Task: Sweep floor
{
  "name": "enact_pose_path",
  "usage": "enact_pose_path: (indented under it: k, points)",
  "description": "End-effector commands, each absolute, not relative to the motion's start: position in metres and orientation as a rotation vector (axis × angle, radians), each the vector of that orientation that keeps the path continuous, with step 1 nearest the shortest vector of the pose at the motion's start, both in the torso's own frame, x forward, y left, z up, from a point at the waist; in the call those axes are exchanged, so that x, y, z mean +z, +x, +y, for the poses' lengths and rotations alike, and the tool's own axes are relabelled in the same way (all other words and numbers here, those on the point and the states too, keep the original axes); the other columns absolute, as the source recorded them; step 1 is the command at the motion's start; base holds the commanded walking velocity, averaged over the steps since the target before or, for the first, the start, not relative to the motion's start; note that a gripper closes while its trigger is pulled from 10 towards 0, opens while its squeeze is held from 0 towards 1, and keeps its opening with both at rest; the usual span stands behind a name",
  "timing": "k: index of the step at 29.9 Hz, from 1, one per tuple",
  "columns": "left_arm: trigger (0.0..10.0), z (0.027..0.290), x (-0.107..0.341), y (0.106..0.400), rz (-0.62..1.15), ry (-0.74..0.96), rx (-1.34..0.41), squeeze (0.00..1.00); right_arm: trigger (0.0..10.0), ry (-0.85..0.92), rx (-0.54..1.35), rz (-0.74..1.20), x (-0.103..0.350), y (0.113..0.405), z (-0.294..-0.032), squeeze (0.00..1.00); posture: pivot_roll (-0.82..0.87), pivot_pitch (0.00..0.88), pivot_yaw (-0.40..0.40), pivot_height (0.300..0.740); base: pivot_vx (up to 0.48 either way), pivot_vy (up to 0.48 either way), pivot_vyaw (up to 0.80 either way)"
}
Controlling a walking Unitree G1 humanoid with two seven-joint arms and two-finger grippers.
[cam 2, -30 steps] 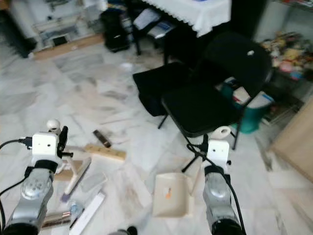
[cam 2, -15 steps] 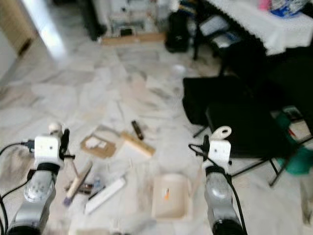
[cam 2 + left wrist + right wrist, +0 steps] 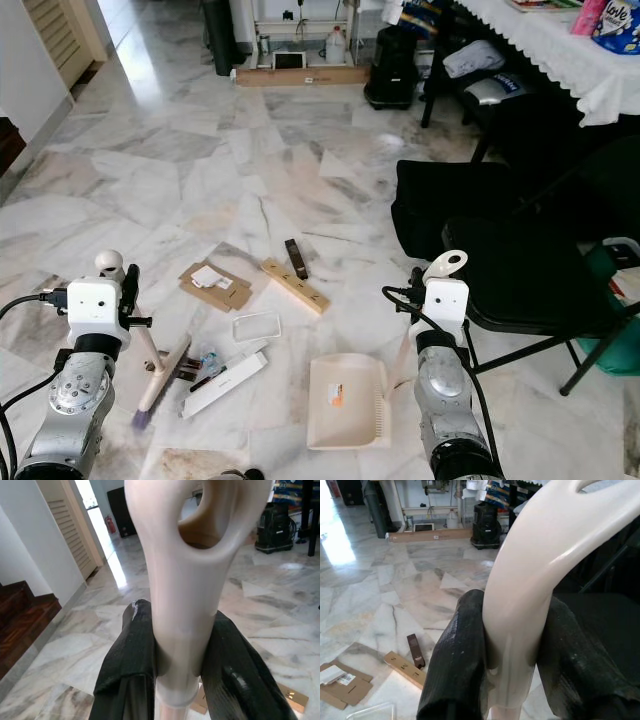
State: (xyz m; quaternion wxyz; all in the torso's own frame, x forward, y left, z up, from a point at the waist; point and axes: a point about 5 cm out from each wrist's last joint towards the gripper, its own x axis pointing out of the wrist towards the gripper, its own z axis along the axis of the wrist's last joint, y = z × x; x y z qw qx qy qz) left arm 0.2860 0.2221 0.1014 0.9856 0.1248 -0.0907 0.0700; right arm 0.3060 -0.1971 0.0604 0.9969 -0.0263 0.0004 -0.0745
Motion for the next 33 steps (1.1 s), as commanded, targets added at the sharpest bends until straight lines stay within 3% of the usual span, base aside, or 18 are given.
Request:
enact_pose_path:
  k: [1, 19, 33]
  points:
    - [10.0, 0.2233, 0.1163, 0.2921, -0.242, 0.26, 0.146, 0.0, 10.0, -0.04, -0.148, -0.036, 0.0688, 0.3103, -0.1965, 0.0, 0.03, 0.102, 0.011, 0.74, 0.0, 0.0, 0.0]
    - [10.0, 0.2186, 0.1134, 0.2949, -0.23, 0.227, 0.135, 0.0, 10.0, -0.041, -0.145, -0.045, 0.0702, 0.3095, -0.1976, 0.0, 0.01, 0.101, 0.007, 0.74, 0.0, 0.0, 0.0]
    - [10.0, 0.2201, 0.1129, 0.2933, -0.229, 0.231, 0.124, 0.0, 10.0, -0.038, -0.141, -0.044, 0.0676, 0.3067, -0.1952, 0.0, 0.01, 0.08, 0.012, 0.74, 0.0, 0.449, 0.0]
